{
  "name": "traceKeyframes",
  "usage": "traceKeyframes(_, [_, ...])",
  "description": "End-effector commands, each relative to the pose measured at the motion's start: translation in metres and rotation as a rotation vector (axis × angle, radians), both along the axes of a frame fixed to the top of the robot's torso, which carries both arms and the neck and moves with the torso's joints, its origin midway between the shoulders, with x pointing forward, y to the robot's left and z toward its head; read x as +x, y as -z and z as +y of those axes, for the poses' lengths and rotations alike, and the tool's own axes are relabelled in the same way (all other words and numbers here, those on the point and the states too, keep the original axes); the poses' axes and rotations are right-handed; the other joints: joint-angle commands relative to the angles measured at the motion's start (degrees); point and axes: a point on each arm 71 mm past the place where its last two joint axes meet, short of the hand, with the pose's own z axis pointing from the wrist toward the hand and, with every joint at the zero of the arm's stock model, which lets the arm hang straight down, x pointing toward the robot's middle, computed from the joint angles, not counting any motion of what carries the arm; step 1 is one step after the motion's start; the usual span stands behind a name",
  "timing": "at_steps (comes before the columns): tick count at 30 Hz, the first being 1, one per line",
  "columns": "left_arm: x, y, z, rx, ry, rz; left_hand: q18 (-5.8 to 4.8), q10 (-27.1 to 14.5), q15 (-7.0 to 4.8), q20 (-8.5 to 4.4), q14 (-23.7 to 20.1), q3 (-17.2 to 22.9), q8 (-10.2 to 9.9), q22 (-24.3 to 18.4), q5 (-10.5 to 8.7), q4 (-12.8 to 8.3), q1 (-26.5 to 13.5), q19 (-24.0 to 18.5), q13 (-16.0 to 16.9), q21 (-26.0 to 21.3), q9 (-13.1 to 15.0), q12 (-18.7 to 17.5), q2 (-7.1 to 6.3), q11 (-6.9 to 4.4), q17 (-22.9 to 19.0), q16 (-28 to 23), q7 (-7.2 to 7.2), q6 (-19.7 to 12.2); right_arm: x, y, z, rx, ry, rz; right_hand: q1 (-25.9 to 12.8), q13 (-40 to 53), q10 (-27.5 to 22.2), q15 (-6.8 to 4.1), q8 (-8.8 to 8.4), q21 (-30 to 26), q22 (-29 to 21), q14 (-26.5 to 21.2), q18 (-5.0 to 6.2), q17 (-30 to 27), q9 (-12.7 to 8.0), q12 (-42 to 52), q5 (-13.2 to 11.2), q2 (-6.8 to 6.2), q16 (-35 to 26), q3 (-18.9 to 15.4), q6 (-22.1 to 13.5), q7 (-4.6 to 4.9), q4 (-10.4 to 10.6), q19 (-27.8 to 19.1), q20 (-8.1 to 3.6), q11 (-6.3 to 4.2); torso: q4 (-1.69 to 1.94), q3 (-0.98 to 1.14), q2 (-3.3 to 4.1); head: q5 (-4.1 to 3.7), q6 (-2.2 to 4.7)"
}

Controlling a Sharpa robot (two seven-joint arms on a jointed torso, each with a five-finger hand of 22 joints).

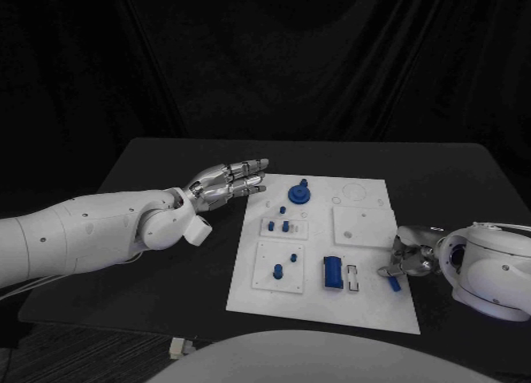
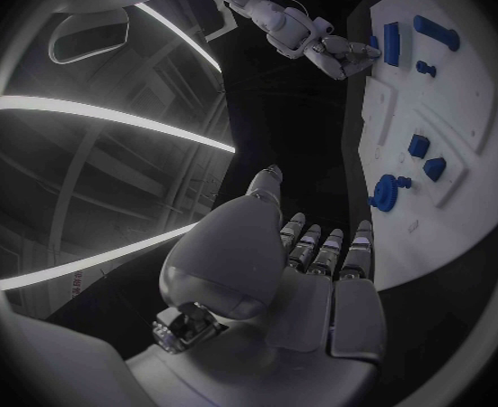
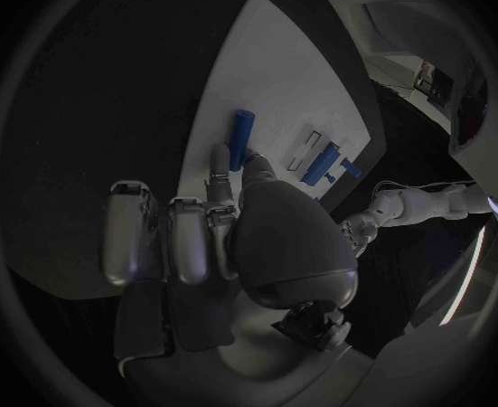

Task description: Assemble the parts on the task board

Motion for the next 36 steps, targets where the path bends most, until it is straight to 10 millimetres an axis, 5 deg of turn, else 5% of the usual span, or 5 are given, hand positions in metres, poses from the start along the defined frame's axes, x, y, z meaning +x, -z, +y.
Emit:
traceKeyframes(1, [-0.001, 0.0, -0.002, -0.019, 0.009, 0.002, 0.46, -0.04, 0.24, -0.04, -0.02, -0.05, 0.26, -0.06, 0.39, -0.31, 0.05, 0.4, 0.08, 0.37, 0.09, 0.21, 0.66, 0.46, 0.07, 0.26, -0.07, 0.16, -0.005, 0.009, -0.003, 0.04, 0.072, 0.05, 0.16, 14.93, 6.03, -0.5, 0.26, -0.08, 11.22, 3.48, 1.11, 0.15, -11.44, -0.08, -0.06, -0.09, 0.24, 8.12, -0.81, -1.29, -7.42, 0.63, 0.29, -0.65, -0.03, -0.01, -0.02, 0.12, -0.01])
traceKeyframes(21, [0.0, 0.002, -0.003, -0.017, 0.015, 0.01, 0.46, 0.04, 0.22, -0.04, -0.04, -0.05, 0.25, -0.09, 0.41, -0.35, 0.03, 0.38, 0.09, 0.37, 0.08, 0.25, 0.67, 0.6, 0.07, 0.25, -0.1, 0.13, -0.012, 0.002, 0.002, 0.271, 0.268, 0.16, -3.87, 14.93, 6.03, -0.74, 2.43, 0.51, 11.45, 3.67, 0.96, 1.07, -10.14, -0.08, 2.2, -1.98, 0.79, 14.66, -1.59, -1.54, -9.02, 1.0, 0.0, -0.93, -0.09, 0.01, -0.05, -0.4, -0.01])
traceKeyframes(36, [-0.001, 0.002, -0.003, -0.015, 0.018, 0.015, 0.46, 0.11, 0.21, -0.05, -0.03, -0.05, 0.25, -0.12, 0.44, -0.38, 0.03, 0.37, 0.1, 0.36, 0.08, 0.27, 0.69, 0.67, 0.07, 0.26, -0.12, 0.13, -0.01, 0.003, 0.016, 0.322, 0.287, 0.194, -4.89, 14.93, 6.03, -0.73, 2.82, 0.93, 11.57, 3.68, 0.88, 1.15, -9.9, -0.08, 2.43, -2.36, 0.86, 16.03, -1.92, -1.46, -9.32, 1.18, 0.01, -0.96, 0.05, -0.01, -0.05, -0.45, -0.01])
